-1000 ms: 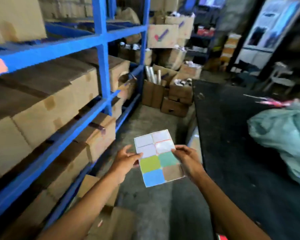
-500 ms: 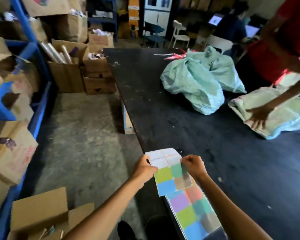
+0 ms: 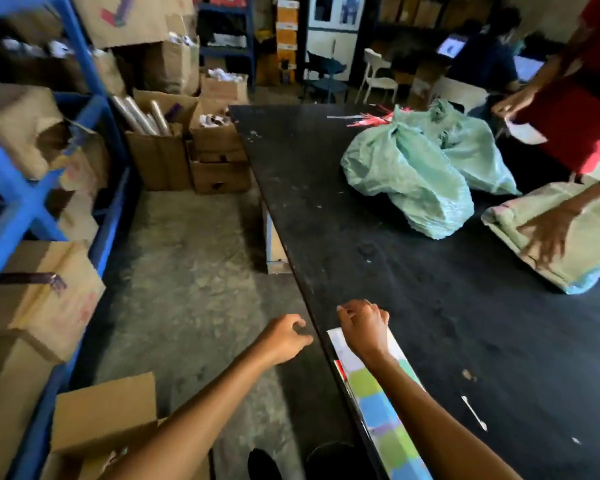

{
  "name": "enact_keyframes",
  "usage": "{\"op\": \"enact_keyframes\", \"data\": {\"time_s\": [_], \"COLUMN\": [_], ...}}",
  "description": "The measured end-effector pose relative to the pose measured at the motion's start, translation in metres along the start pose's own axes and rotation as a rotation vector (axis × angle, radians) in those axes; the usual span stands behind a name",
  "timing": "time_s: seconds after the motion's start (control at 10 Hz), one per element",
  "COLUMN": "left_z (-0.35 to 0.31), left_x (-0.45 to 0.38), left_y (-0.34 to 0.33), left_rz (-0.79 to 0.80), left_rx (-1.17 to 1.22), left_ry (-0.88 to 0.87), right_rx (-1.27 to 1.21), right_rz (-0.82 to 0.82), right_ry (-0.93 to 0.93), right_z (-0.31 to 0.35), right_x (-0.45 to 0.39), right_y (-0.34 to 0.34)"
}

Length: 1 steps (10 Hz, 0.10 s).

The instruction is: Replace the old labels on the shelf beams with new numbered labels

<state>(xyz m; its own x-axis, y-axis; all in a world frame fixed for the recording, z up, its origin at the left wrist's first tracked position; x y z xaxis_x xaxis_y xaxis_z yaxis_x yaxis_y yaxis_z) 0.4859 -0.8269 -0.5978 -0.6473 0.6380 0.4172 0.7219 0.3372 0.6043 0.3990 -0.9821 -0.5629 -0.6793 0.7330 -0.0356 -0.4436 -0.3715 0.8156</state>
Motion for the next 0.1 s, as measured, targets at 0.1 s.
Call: {"op": "enact_keyframes", "data": {"time_s": [0.1], "left_z": [0.0590], "left_x": [0.0187], "left_y": [0.0641], "left_rz": [-0.177], "left_rx": [0.058], "left_ry": [0.123], "right_rx": [-0.068], "right_rz": [0.131], "right_ry": [0.163], "right_z": [0.0671], "right_x": [0.0011], "right_y": [-0.0508]}}
Point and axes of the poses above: each hand's wrist, its own x-axis away from the middle knuckle, its own y-axis out of the back of the hand, z = x × y, the point moved 10 cm from there along -x, towards the middle knuckle, and after that the axes turned 6 degrees about -x, right-handed, at the moved point
